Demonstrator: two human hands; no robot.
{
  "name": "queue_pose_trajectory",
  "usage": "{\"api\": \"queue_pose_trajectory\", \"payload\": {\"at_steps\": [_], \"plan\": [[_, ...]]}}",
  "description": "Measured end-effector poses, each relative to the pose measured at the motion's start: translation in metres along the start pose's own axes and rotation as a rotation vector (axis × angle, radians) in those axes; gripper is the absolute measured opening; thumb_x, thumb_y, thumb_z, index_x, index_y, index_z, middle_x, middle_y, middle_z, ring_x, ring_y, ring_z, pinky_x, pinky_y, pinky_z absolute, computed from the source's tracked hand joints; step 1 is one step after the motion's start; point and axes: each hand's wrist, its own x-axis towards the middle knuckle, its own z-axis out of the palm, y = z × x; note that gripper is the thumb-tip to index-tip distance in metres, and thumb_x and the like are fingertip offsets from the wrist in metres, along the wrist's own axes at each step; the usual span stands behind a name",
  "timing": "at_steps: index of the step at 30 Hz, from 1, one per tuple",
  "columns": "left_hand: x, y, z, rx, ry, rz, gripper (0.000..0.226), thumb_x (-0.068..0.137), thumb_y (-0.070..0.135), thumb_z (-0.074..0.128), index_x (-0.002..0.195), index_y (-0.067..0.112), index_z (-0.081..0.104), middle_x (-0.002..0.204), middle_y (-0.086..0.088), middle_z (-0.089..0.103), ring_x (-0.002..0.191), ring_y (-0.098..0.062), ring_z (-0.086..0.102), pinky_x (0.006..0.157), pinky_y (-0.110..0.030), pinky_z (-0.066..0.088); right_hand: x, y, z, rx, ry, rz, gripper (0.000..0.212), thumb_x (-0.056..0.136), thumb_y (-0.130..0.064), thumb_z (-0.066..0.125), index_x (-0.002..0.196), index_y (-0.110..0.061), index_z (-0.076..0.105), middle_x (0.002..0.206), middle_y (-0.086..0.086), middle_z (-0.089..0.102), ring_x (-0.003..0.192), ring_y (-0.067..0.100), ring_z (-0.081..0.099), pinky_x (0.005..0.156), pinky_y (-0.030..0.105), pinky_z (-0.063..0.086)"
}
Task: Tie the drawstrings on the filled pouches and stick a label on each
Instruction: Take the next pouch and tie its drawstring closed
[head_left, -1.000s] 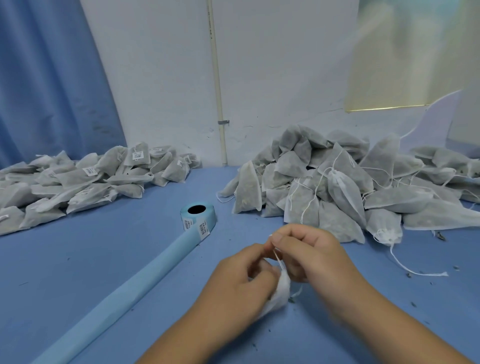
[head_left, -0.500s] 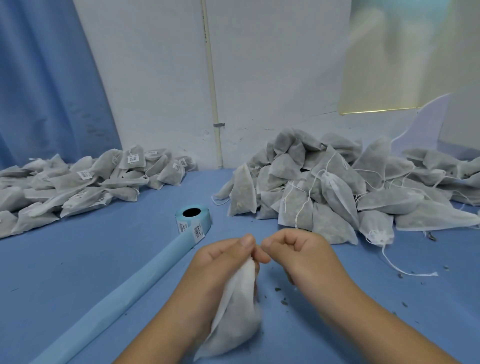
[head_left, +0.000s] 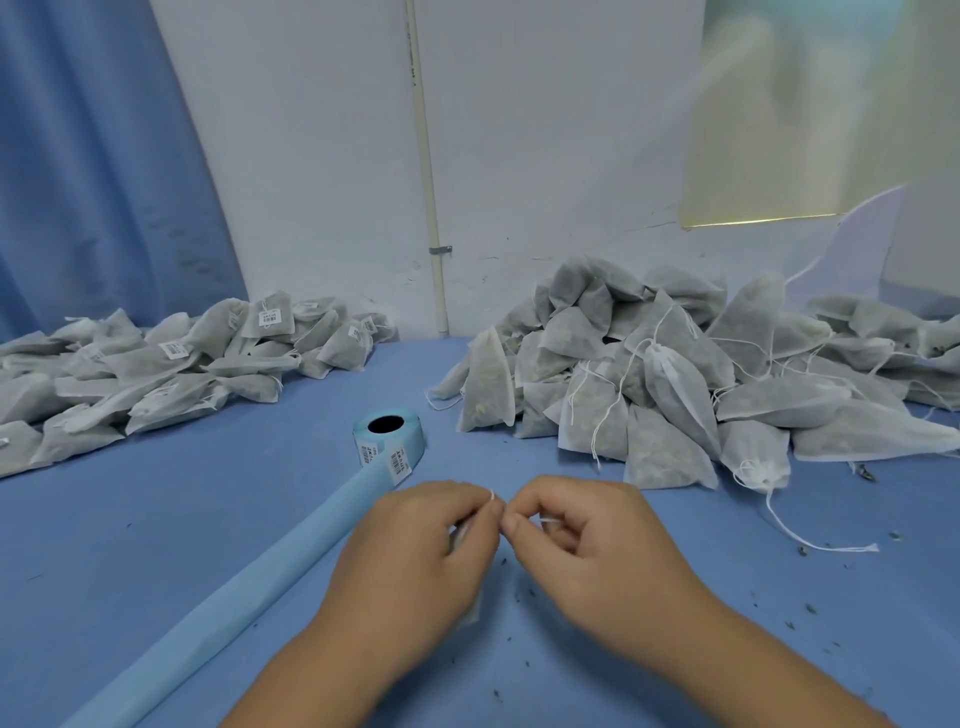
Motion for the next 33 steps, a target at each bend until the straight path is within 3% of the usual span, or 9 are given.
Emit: {"api": "queue_pose_trajectory", "payload": {"at_steps": [2, 5, 9, 13, 16, 19, 23, 27, 33], "plan": [[0.0, -0.001, -0.002, -0.049, -0.114, 0.032, 0.025, 0.084, 0.043, 0.046, 0.063, 0.033, 0.055, 0.058, 0.012, 0.051, 0.057, -0.005, 0.045, 0.053, -0.025, 0.035, 0.001, -0.001, -0.002, 0.086, 0.014, 0.025, 0.015, 0.081, -0.028, 0.059, 0.07, -0.018, 0.061, 0.042, -0.003, 0.037, 0.042, 0.009, 0.029, 0.047, 0.02, 0.027], [0.0, 0.004, -0.004, -0.244, -0.238, -0.003, 0.021, 0.083, 0.042, 0.053, 0.068, 0.045, 0.067, 0.052, 0.02, 0.052, 0.052, 0.004, 0.046, 0.053, -0.012, 0.033, 0.002, -0.001, -0.007, 0.217, 0.026, 0.089, 0.02, 0.088, -0.011, 0.062, 0.068, -0.015, 0.061, 0.039, -0.008, 0.044, 0.039, 0.004, 0.031, 0.044, 0.014, 0.028], [0.0, 0.011, -0.006, -0.511, -0.296, -0.108, 0.022, 0.072, 0.047, 0.06, 0.067, 0.03, 0.072, 0.049, 0.013, 0.047, 0.049, -0.003, 0.039, 0.052, -0.016, 0.03, 0.004, 0.002, -0.005, 0.223, 0.026, 0.129, 0.018, 0.089, -0.017, 0.064, 0.071, -0.017, 0.062, 0.049, 0.009, 0.046, 0.048, 0.011, 0.034, 0.05, 0.025, 0.03], [0.005, 0.013, -0.01, -0.988, -0.32, -0.454, 0.022, 0.055, 0.035, 0.066, 0.056, 0.014, 0.064, 0.048, -0.001, 0.04, 0.041, -0.013, 0.032, 0.043, -0.023, 0.029, 0.005, 0.006, -0.004, 0.127, 0.037, 0.153, 0.021, 0.089, -0.024, 0.063, 0.069, -0.017, 0.063, 0.048, -0.011, 0.043, 0.047, 0.005, 0.037, 0.049, 0.015, 0.031], [0.01, 0.01, -0.013, -1.356, -0.409, -0.639, 0.014, 0.056, 0.023, 0.069, 0.055, 0.013, 0.059, 0.048, 0.003, 0.033, 0.037, -0.011, 0.026, 0.036, -0.022, 0.027, 0.007, 0.008, -0.01, -0.085, 0.113, 0.07, 0.014, 0.088, -0.019, 0.064, 0.076, -0.026, 0.065, 0.068, -0.016, 0.056, 0.068, 0.002, 0.052, 0.063, 0.01, 0.037], [0.012, 0.007, -0.015, -1.521, -0.475, -0.689, 0.015, 0.056, 0.018, 0.071, 0.056, 0.012, 0.057, 0.045, 0.003, 0.033, 0.034, -0.01, 0.027, 0.033, -0.022, 0.027, 0.008, 0.003, -0.017, -0.199, 0.221, -0.022, 0.01, 0.087, -0.021, 0.063, 0.096, -0.024, 0.065, 0.09, -0.015, 0.055, 0.09, 0.001, 0.053, 0.077, 0.007, 0.036], [0.011, 0.008, -0.013, -1.522, -0.51, -0.666, 0.015, 0.058, 0.019, 0.07, 0.057, 0.012, 0.057, 0.046, 0.003, 0.033, 0.036, -0.011, 0.026, 0.035, -0.022, 0.026, 0.004, -0.013, -0.015, -0.039, 0.158, -0.12, 0.007, 0.08, -0.018, 0.062, 0.077, -0.023, 0.065, 0.072, -0.012, 0.053, 0.069, 0.007, 0.052, 0.064, 0.012, 0.038], [0.009, 0.005, -0.011, -1.417, -0.539, -0.561, 0.016, 0.061, 0.025, 0.067, 0.057, 0.012, 0.058, 0.048, 0.002, 0.038, 0.04, -0.011, 0.031, 0.043, -0.023, 0.024, 0.0, -0.022, -0.009, 0.296, -0.037, 0.064, 0.02, 0.085, -0.013, 0.066, 0.067, -0.021, 0.066, 0.054, -0.012, 0.048, 0.051, 0.005, 0.04, 0.05, 0.016, 0.034], [0.011, 0.003, -0.013, -1.066, -0.421, -0.384, 0.019, 0.057, 0.03, 0.062, 0.053, 0.012, 0.06, 0.046, -0.003, 0.042, 0.039, -0.013, 0.034, 0.042, -0.021, 0.03, 0.003, -0.021, -0.011, 0.404, -0.097, 0.268, 0.018, 0.083, -0.008, 0.065, 0.067, -0.017, 0.066, 0.052, -0.006, 0.047, 0.052, 0.011, 0.039, 0.051, 0.023, 0.034]]}}
